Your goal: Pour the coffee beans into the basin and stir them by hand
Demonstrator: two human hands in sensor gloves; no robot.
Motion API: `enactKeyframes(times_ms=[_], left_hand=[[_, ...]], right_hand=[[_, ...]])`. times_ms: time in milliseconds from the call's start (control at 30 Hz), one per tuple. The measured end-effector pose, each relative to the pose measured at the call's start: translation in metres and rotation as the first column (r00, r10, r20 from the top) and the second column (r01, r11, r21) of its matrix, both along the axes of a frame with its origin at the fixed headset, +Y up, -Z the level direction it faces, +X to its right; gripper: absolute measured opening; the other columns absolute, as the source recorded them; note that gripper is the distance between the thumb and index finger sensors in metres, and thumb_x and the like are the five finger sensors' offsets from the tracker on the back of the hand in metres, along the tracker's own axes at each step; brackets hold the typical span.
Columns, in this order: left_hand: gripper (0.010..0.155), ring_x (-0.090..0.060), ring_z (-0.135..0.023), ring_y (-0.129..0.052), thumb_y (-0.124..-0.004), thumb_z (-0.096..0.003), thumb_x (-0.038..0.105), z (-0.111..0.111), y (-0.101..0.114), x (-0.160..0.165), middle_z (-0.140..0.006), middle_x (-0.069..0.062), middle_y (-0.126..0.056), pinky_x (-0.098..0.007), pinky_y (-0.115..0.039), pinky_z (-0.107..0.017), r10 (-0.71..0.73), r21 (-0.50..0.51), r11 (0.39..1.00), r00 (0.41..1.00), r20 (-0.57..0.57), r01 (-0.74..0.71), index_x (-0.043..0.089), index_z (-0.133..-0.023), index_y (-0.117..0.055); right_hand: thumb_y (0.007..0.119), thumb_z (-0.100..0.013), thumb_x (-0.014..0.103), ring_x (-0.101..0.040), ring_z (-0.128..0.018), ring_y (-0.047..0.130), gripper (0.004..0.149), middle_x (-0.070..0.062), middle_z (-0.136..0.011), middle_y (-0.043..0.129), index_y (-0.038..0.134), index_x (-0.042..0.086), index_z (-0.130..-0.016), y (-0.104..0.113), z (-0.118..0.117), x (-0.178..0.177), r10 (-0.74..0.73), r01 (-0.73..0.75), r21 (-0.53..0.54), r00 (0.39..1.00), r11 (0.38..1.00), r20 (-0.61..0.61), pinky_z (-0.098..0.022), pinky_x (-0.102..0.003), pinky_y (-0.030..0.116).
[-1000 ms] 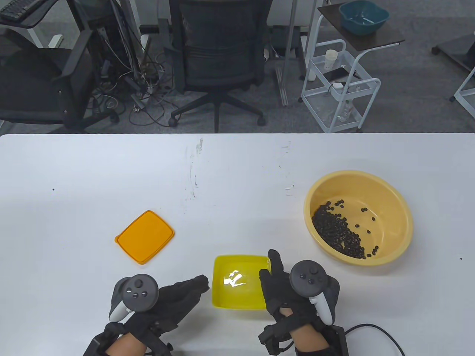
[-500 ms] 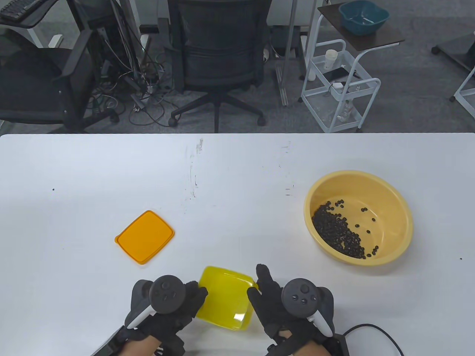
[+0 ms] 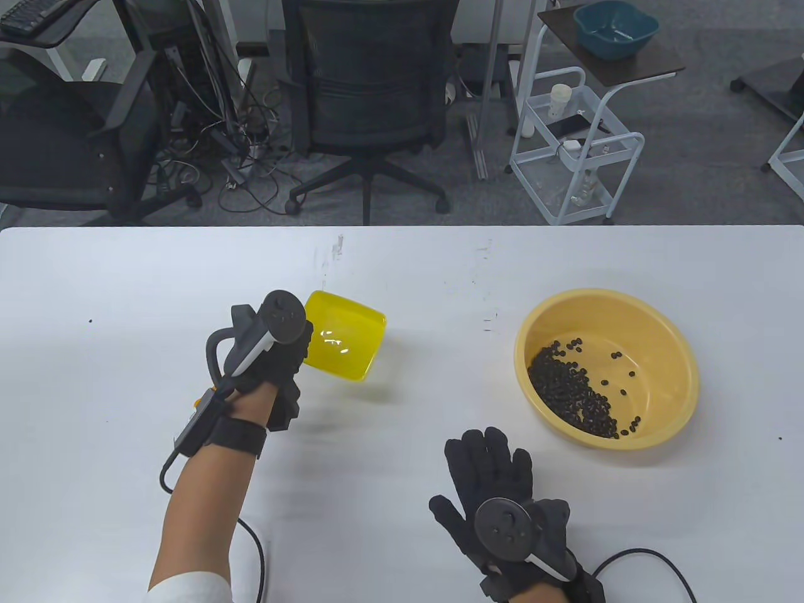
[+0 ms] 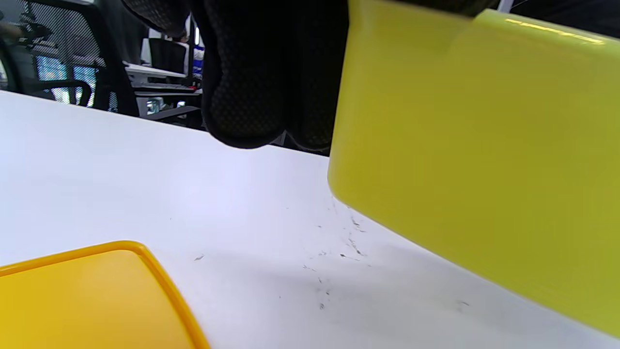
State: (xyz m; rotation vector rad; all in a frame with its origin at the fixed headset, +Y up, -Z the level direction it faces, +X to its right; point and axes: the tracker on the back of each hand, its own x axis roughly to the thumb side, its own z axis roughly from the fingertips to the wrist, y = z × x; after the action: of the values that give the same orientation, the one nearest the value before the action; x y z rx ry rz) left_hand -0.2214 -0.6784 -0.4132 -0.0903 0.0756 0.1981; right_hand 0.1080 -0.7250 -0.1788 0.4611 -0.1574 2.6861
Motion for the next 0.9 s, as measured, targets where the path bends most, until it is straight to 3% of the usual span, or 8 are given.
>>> enactKeyframes(times_ms=[233, 667, 800, 900], left_hand=[[0.041, -0.028, -0.066, -0.101, -0.072, -0.0564, 0.040, -0.039, -0.033, -0.009, -0.072, -0.005, -0.097, -0.058, -0.054, -0.073, -0.078, -0.081, 0.994, 0.994, -0.071, 0.072, 0.014, -0.088, -0.077], [0.045, -0.029, -0.067, -0.102, -0.070, -0.0560, 0.041, -0.048, -0.058, -0.014, -0.074, -0.005, -0.097, -0.057, -0.056, -0.073, -0.146, -0.151, 0.980, 0.985, -0.094, 0.131, 0.012, -0.091, -0.075], [0.070, -0.037, -0.083, -0.091, -0.061, -0.0535, 0.061, -0.034, -0.035, -0.019, -0.091, -0.012, -0.086, -0.059, -0.053, -0.074, -0.214, -0.098, 0.973, 0.974, -0.068, 0.207, 0.010, -0.102, -0.063], [0.074, -0.041, -0.088, -0.086, -0.061, -0.0528, 0.064, -0.009, 0.000, -0.017, -0.097, -0.014, -0.081, -0.061, -0.049, -0.074, -0.247, -0.050, 0.968, 0.969, 0.014, 0.247, 0.012, -0.105, -0.059]], right_hand=[[0.048, -0.045, 0.067, -0.045, -0.107, 0.021, 0.078, -0.012, -0.113, 0.033, 0.035, 0.020, -0.107, -0.001, 0.002, -0.001, 0.009, -0.009, 0.001, 1.000, 1.000, -0.013, -0.066, -0.071, 0.021], [0.049, -0.045, 0.066, -0.044, -0.107, 0.019, 0.078, -0.012, -0.112, 0.033, 0.036, 0.021, -0.107, -0.002, 0.002, -0.001, 0.020, -0.020, -0.006, 1.000, 1.000, -0.013, -0.065, -0.072, 0.020], [0.049, -0.045, 0.066, -0.045, -0.107, 0.020, 0.078, -0.012, -0.112, 0.033, 0.036, 0.021, -0.107, -0.003, 0.002, -0.001, 0.022, -0.022, -0.010, 1.000, 1.000, -0.016, -0.065, -0.072, 0.020], [0.049, -0.045, 0.066, -0.045, -0.107, 0.021, 0.077, -0.012, -0.112, 0.032, 0.034, 0.022, -0.107, -0.002, 0.003, -0.001, 0.013, -0.013, -0.005, 1.000, 1.000, -0.017, -0.065, -0.072, 0.020]])
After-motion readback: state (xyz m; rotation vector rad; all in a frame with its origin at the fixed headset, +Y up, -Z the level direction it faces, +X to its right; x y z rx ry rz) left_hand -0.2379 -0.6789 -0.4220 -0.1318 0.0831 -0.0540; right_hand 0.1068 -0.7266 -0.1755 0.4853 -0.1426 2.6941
